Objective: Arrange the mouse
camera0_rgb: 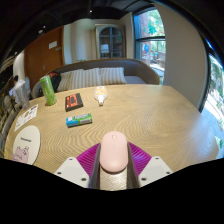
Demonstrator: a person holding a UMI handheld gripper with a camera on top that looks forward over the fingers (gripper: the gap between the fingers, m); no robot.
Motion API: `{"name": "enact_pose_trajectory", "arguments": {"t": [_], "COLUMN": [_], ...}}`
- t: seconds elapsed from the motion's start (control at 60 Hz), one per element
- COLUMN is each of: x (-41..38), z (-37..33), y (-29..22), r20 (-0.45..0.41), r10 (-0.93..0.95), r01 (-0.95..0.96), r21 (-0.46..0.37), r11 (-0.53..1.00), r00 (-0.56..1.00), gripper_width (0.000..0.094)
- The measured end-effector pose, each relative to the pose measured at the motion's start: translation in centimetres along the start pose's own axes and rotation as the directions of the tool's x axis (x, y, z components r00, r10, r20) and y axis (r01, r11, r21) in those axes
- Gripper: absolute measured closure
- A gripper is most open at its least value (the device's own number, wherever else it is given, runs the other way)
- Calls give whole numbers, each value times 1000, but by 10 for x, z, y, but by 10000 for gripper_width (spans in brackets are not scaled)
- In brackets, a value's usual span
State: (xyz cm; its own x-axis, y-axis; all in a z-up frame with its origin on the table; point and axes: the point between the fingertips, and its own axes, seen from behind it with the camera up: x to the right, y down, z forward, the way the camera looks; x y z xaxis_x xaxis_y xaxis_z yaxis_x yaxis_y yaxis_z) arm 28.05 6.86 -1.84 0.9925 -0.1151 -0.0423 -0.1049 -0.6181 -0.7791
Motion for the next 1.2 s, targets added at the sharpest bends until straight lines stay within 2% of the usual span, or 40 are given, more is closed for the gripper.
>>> {"name": "enact_pose_trajectory", "arguments": {"t": [0.083,0.167,0.267,0.35,0.45,0.633,0.767,0.8,0.867,0.983,1.05,1.067,1.133,1.167,1.2], "x": [0,-5,-44,-109,-189,-309,-330,-330,-329,-330,-334,-336,-339,-340,-339], "z": [-1,-6,-25,-46,-55,-50,-35,-34,-34,-37,-44,-47,-65,-74,-84], "y": [3,2,-11,-29,-37,8,37,35,37,38,44,46,46,41,37], "r20": [-41,-49,-23,43,70,105,60,45,32,39,73,84,115,126,129], "r10": [-19,29,26,24,-33,-85,-88,-91,-98,-108,-119,-116,-97,-95,-98], "r01": [17,-33,-28,-22,33,89,91,92,98,110,126,126,114,112,114], "r21": [-40,-91,-80,-43,-3,-32,-54,-22,-24,-62,-105,-121,-148,-135,-124], "r11": [999,995,996,999,999,996,994,996,995,992,986,985,982,985,986], "r00": [999,998,999,999,997,991,994,995,995,993,990,990,989,988,987], "gripper_width": [491,574,621,622,624,624,623,622,619,490,428,378,70,110,104]}}
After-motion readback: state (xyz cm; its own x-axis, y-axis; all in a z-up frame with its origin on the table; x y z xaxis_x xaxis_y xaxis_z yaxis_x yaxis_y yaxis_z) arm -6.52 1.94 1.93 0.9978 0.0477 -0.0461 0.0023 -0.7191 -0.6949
